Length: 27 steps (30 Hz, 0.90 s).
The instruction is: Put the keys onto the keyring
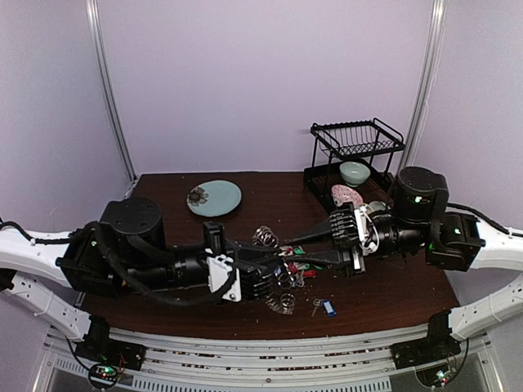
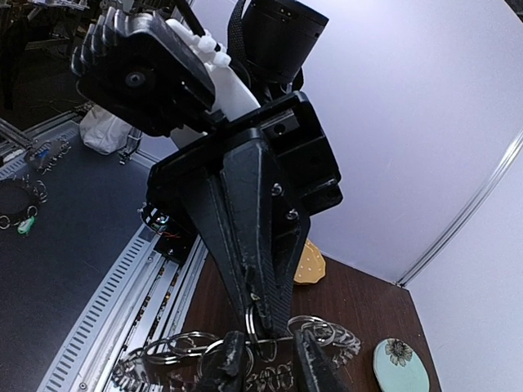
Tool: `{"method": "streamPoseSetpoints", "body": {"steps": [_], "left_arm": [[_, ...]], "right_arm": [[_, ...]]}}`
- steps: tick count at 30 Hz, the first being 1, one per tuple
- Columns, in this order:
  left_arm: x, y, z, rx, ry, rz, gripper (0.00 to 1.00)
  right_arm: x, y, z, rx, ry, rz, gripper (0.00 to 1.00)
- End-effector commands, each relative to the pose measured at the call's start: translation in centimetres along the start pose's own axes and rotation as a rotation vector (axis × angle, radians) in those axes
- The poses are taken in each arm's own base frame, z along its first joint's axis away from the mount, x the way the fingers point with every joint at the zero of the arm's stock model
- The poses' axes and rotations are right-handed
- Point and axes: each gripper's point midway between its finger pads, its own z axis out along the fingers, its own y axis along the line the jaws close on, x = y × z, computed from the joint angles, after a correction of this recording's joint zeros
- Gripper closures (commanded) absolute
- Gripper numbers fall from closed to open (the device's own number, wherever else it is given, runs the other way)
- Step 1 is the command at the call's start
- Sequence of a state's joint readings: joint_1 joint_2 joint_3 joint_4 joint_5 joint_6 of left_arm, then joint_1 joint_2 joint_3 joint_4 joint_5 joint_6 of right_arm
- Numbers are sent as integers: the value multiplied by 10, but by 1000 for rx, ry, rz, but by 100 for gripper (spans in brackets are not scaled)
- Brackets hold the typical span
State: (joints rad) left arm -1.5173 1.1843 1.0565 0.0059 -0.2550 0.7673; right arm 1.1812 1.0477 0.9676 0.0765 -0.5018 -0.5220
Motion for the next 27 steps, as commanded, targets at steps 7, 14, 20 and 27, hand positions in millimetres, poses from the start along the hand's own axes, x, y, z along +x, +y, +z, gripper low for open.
{"method": "streamPoseSetpoints", "body": {"steps": [7, 14, 20, 27], "left_arm": [[-16, 31, 0, -82, -28, -66, 100], [-7, 48, -12, -113, -127, -239, 74], [-7, 42, -12, -131, -188, -235, 69], [-25, 32, -7, -89, -302, -236, 75]], "right_arm": [[-15, -11, -2, 50, -11, -9, 100], [-23, -16, -13, 108, -130, 26, 100], [-54, -14, -25, 88, -348, 82, 100], [-69, -16, -30, 97, -544, 155, 100]]}}
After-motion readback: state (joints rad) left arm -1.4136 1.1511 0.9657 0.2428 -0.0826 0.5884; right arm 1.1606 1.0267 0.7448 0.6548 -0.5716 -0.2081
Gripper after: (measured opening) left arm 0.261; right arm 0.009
